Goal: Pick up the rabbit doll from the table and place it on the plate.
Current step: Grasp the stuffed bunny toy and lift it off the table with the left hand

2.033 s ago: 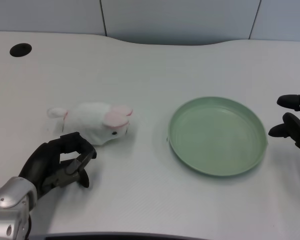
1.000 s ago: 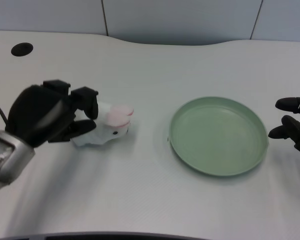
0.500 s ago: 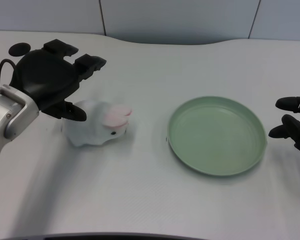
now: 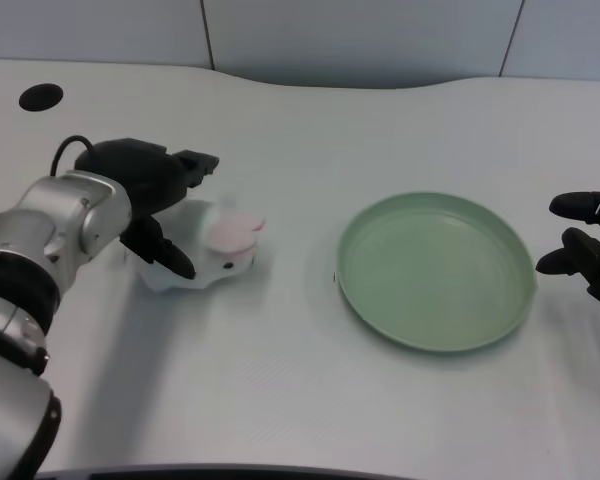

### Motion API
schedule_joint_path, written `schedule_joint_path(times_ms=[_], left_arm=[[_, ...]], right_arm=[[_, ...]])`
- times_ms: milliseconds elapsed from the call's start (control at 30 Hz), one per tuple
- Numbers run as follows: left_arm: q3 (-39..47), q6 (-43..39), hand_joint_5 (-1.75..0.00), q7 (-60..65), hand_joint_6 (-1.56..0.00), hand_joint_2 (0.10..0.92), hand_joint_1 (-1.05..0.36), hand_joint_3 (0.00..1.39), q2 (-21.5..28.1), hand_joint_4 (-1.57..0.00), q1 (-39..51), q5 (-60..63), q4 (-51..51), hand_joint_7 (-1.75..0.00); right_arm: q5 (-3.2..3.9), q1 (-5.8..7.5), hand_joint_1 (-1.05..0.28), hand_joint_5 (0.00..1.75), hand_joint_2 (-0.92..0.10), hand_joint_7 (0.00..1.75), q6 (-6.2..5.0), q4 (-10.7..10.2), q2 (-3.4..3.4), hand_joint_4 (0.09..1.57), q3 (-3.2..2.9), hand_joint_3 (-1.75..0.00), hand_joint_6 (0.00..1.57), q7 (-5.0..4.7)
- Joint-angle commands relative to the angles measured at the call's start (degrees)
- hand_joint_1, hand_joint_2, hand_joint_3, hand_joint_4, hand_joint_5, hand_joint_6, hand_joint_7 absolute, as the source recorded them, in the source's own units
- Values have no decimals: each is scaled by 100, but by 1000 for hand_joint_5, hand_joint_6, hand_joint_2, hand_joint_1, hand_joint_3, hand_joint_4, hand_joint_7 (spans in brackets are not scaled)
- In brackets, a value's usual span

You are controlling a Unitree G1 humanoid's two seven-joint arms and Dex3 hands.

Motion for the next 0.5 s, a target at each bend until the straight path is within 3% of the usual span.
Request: schedule_joint_path(times_ms=[33,133,433,500], left_arm=[[-124,196,-2,-266,1,913,-1048,57,-156,-4,-279,-76,335,0],[-208,353,-16,-280,-25,899,-1048,38,-322,-30,-342,-111,491,-12],[-303,657,-21,-429,-54,867,-1048,7,-527,-44,-324,-291,678,-19],[-483,797,-38,-175,-74,853,-1014,3,-542,-80,-238,-115,734,-25]], right_arm=[[58,172,-276,1497,-921,1118,133,-228,-50,246,-21,-447,297,-47],[104,245,-273,1497,-921,1117,248,-370,-44,240,-32,-459,286,-38],[106,463,-258,1503,-921,1130,315,-683,-29,212,-10,-458,288,-53],[190,616,-256,1514,-921,1131,392,-884,3,214,-34,-462,284,-26]])
